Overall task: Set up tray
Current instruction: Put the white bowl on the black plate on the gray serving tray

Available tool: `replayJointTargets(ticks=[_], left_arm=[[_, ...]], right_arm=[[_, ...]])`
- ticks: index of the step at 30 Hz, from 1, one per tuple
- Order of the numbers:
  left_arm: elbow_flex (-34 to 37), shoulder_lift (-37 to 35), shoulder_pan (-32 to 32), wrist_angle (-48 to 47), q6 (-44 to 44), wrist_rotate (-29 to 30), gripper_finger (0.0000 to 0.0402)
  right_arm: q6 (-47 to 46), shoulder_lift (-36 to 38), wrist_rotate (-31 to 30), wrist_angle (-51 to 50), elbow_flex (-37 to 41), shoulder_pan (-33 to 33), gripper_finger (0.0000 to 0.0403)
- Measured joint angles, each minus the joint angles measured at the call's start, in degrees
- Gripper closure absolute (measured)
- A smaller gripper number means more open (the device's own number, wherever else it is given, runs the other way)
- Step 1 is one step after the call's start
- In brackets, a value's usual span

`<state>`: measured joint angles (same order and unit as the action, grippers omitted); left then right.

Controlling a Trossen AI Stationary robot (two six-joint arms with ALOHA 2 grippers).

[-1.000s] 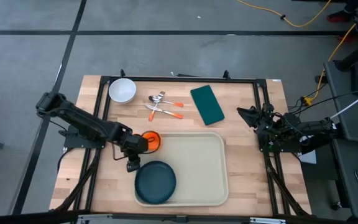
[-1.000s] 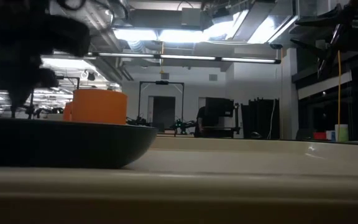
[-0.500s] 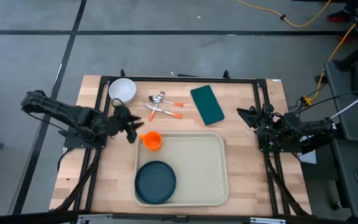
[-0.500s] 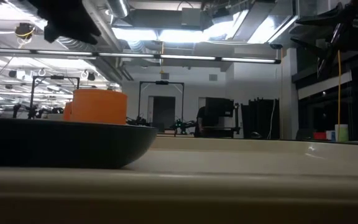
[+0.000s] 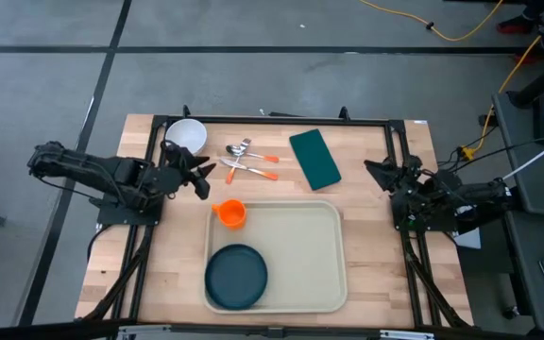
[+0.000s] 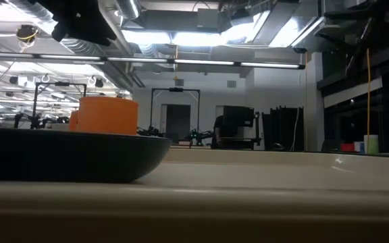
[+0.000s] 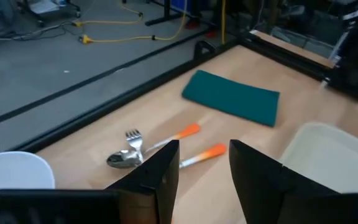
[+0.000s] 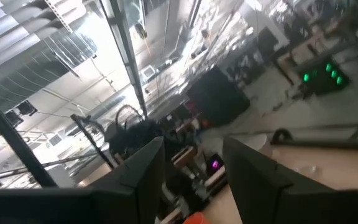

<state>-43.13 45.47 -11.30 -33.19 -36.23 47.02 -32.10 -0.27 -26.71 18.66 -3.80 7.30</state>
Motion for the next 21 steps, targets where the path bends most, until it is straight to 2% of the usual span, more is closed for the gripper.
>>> replayJointTargets(ticks=[5,8,15,21], left_arm=[[0.00,-0.20,1.88,1.17,2.03,-1.06,0.0265],[0.00,-0.24,2.93,4.27,4.91,-1.27,0.0267],[0.00,-0.73,5.58,7.61,10.03,-3.45,0.0264],[0.00,-1.77,8.56,5.83,12.17,-3.15,0.0267]], right_arm=[[6.06,-0.38,-1.03,-0.88,-4.93,-0.01,0.0234],[7.60,-2.24,-2.65,-5.40,-8.88,-0.01,0.0234],[6.90,-12.53,-6.35,-17.85,-19.18,-0.01,0.0234],[6.32,-21.18,-9.58,-20.71,-26.10,0.00,0.0234]])
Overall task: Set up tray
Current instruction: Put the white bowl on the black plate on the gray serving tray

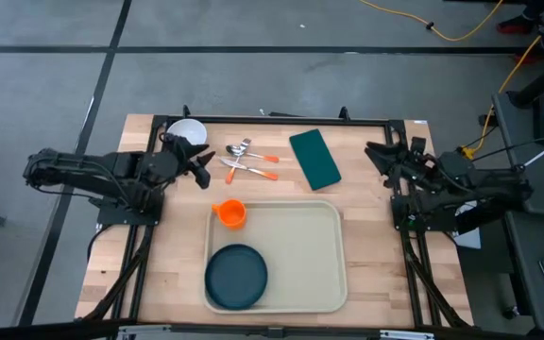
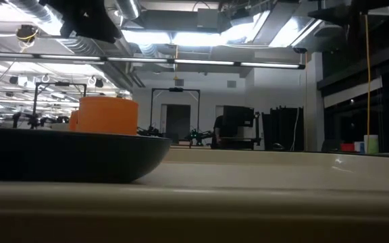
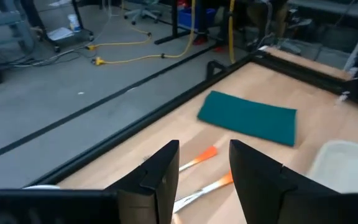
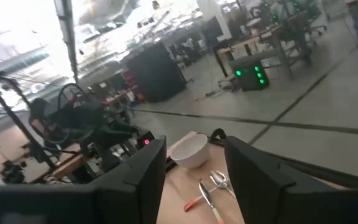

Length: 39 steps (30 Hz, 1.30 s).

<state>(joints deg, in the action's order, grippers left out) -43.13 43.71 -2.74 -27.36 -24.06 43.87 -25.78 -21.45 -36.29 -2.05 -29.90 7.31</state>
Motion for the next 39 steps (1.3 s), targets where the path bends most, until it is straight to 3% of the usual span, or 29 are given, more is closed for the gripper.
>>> replayJointTargets(ticks=[6,14,20,24,30,39], left_arm=[[0.00,-0.27,6.37,-4.28,1.71,-3.54,0.0259],[-4.51,0.32,19.34,-16.81,8.74,-20.74,0.0218],[-11.14,3.30,28.56,-28.46,17.16,-26.40,0.0168],[-14.43,8.08,34.89,-32.65,21.82,-27.61,0.0154],[-15.58,17.27,42.84,-34.17,29.74,-37.39,0.0156],[-15.54,31.87,49.20,-37.01,36.00,-39.73,0.0156]], right_arm=[[-1.63,-4.84,-0.09,-3.93,-3.99,-1.05,0.0234],[-6.81,-7.16,3.84,-4.04,-4.23,-4.18,0.0234],[-6.96,-9.04,6.30,-3.87,-4.23,-6.32,0.0234],[-7.12,-10.14,7.95,-3.81,-4.23,-7.63,0.0234],[-7.17,-11.24,11.41,-3.34,-4.23,-9.27,0.0234],[-7.14,-11.41,12.56,-3.32,-4.23,-9.46,0.0234]])
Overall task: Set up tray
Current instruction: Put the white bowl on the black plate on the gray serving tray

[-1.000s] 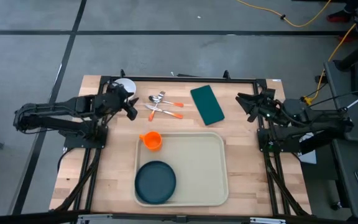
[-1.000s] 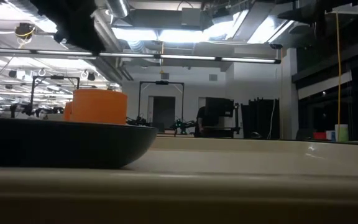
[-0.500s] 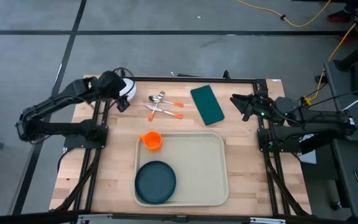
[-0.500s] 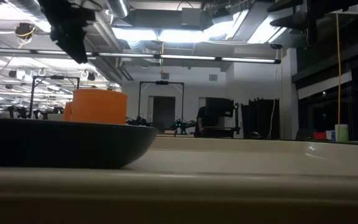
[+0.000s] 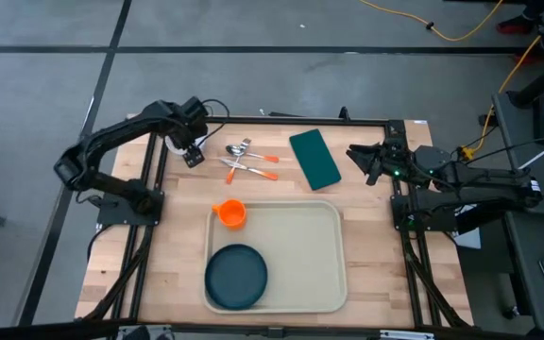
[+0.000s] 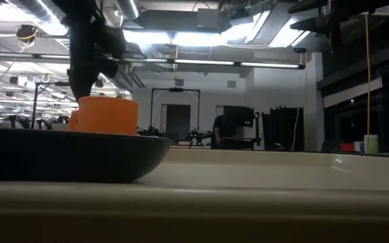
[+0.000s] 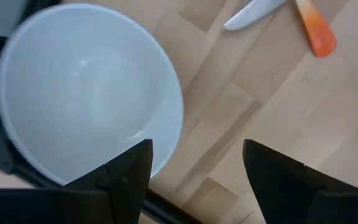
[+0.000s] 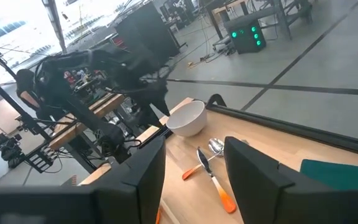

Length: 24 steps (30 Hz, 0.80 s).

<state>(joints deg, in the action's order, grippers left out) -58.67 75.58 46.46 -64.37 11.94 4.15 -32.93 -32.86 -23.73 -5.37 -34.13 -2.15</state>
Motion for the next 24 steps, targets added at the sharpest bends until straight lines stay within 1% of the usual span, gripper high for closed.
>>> replayJointTargets(ticks=[4,9,15,24], left_arm=[[0.00,4.70,2.10,0.40,0.98,-2.36,0.0158],[0.00,9.03,4.32,1.38,2.62,-2.09,0.0158],[0.00,11.60,7.15,4.69,2.78,-1.95,0.0158],[0.00,14.62,9.56,4.64,3.72,-2.36,0.0164]], right_arm=[[0.22,-0.02,0.02,-0.02,0.00,0.00,0.0234],[0.31,-0.02,0.02,-0.07,0.00,0.00,0.0234],[0.57,-0.02,0.02,-0.11,0.00,0.00,0.0234],[1.90,-0.02,-0.09,-0.11,0.00,0.00,0.0234]])
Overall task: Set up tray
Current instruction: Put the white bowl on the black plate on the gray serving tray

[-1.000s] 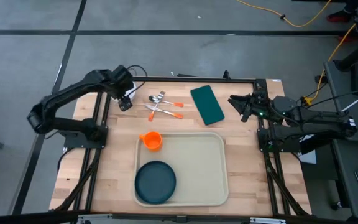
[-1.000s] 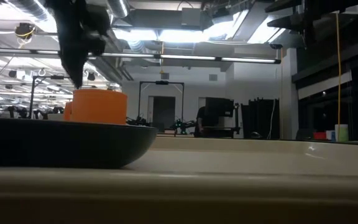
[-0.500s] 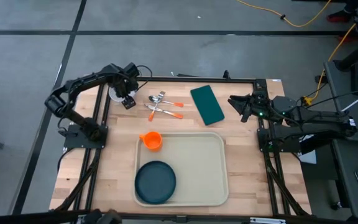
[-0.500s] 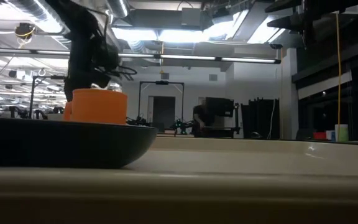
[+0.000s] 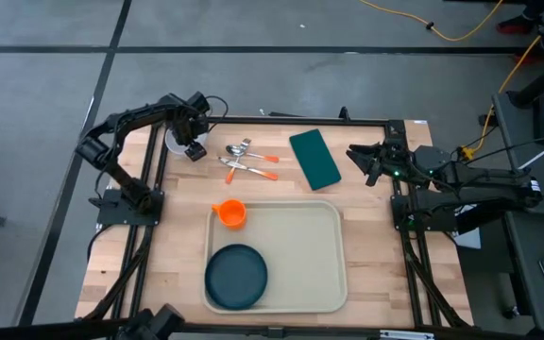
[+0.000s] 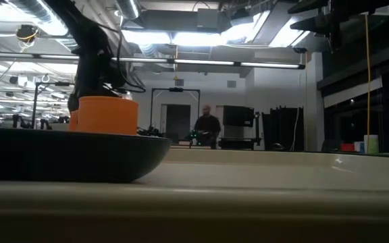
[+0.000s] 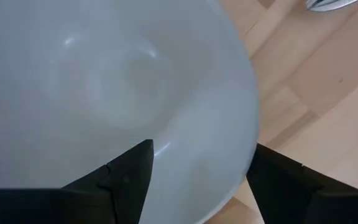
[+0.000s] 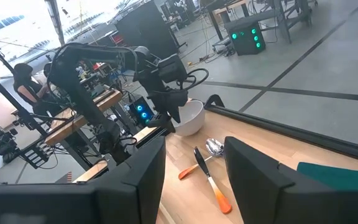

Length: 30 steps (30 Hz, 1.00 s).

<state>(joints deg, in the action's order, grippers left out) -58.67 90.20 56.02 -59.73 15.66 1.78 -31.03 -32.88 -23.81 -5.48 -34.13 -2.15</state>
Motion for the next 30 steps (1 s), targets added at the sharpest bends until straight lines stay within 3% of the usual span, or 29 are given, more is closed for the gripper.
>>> replayJointTargets(ticks=[5,12,22,30], left_arm=[[0.00,1.66,0.12,-0.02,0.11,0.09,0.0218],[-0.11,3.21,0.12,0.11,1.01,0.93,0.0384],[-0.21,-1.45,-0.83,-6.97,1.33,2.34,0.0399],[-8.92,-11.79,-4.04,-15.07,-0.25,0.25,0.0400]], right_arm=[[0.16,0.00,-0.02,0.00,0.00,0.00,0.0234],[0.24,0.02,-0.03,0.00,0.00,0.00,0.0234],[1.53,0.02,-0.04,-0.02,0.00,0.00,0.0234],[1.55,0.00,-0.05,-0.44,0.00,0.02,0.0234]])
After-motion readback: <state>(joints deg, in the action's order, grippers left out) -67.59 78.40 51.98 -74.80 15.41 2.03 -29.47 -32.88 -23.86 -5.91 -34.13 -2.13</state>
